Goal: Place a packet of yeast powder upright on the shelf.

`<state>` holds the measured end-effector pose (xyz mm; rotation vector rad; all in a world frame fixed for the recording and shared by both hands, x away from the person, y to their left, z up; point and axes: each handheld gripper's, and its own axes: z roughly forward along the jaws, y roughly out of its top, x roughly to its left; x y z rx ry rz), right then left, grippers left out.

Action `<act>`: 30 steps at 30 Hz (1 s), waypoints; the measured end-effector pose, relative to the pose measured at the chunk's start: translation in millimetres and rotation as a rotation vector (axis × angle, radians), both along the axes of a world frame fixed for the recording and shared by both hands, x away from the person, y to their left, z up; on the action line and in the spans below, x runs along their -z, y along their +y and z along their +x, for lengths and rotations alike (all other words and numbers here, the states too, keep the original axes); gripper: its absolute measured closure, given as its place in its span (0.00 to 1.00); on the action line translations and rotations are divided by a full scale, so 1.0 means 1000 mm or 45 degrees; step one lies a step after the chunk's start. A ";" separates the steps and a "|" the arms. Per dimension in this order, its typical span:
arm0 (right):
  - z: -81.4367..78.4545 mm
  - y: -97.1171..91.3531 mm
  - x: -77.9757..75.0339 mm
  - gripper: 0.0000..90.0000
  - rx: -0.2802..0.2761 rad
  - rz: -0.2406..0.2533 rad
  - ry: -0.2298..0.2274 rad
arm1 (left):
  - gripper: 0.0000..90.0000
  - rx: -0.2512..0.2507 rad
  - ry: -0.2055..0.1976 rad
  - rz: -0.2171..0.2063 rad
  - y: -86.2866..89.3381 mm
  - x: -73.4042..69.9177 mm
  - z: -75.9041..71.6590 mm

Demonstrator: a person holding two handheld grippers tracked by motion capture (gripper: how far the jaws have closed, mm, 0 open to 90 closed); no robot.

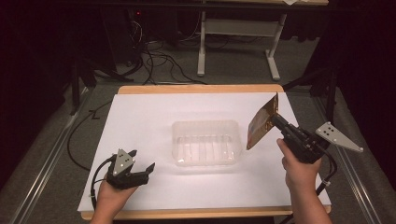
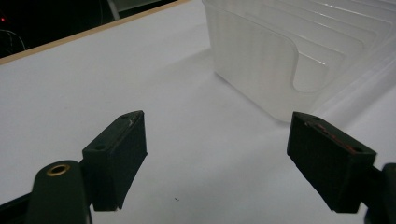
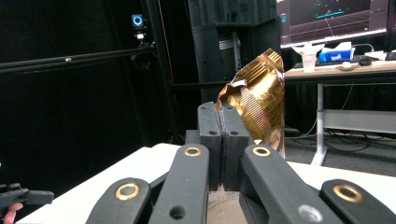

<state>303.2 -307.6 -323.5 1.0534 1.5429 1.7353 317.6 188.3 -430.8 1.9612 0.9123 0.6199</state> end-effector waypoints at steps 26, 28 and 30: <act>0.012 0.059 -0.008 1.00 -0.139 0.028 0.020 | 0.23 0.032 -0.014 -0.036 0.002 -0.004 -0.002; 0.014 0.068 -0.005 1.00 -0.160 0.024 0.027 | 0.23 0.030 -0.008 -0.057 0.003 -0.004 -0.002; 0.016 0.076 -0.002 1.00 -0.175 0.019 0.035 | 0.23 0.030 -0.004 -0.066 0.002 -0.004 -0.001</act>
